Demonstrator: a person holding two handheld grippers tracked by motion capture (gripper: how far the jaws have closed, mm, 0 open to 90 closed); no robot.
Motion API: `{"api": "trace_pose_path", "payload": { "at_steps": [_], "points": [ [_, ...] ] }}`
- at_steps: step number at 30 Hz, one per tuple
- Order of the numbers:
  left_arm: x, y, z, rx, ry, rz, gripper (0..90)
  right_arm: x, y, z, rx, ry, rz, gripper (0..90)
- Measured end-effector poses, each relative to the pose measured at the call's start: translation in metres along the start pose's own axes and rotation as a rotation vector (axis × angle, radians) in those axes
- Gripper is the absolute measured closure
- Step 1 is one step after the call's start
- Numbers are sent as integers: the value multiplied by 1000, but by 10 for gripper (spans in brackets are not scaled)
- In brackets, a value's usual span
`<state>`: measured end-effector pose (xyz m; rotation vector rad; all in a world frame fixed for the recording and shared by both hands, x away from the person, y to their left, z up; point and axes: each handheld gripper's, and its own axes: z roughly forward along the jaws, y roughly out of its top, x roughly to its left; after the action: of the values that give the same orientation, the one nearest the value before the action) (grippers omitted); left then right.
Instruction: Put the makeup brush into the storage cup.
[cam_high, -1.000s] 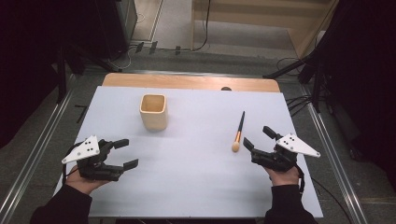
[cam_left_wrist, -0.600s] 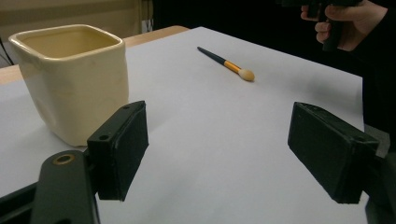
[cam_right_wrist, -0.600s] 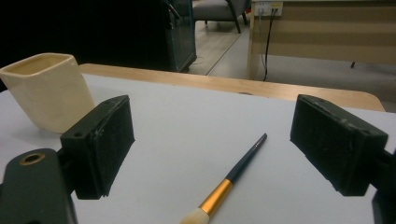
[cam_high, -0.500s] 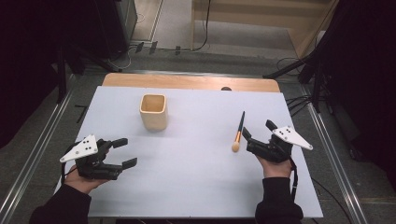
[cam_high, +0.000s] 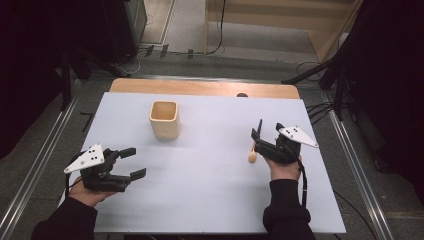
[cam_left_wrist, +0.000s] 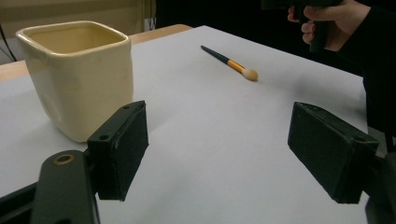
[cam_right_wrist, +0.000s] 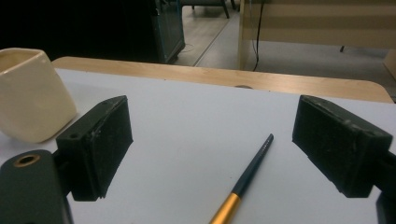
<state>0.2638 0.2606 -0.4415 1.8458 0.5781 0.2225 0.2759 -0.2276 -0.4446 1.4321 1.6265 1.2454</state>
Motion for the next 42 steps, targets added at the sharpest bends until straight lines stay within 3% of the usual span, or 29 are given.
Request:
{"api": "trace_pose_path", "payload": {
  "at_steps": [3, 7, 13, 27, 33, 37, 39, 42],
  "points": [
    [1, 0, 1, 1, 0, -6, 209, 2, 4, 5, 0, -14, 13, 143],
    [1, 0, 0, -3, -3, -5, 209, 5, 10, 17, 17, -70, 0, 144],
    [0, 0, 1, -1, -5, -1, 209, 8, 13, 29, 28, -92, -11, 145],
    [0, 0, 1, 0, -7, -3, 209, 15, 3, 58, 43, -179, 65, 147],
    [1, 0, 1, -1, -8, -3, 209, 12, 6, 66, 116, -198, 62, 154],
    [1, 0, 1, -2, -10, -4, 209, 10, 18, 66, 188, -160, 90, 178],
    [0, 0, 0, -2, -10, -1, 209, 9, 20, 67, 200, -155, 85, 176],
    [0, 0, 0, -4, -9, -3, 209, 7, 27, 70, 267, -150, 91, 146]
  ]
}}
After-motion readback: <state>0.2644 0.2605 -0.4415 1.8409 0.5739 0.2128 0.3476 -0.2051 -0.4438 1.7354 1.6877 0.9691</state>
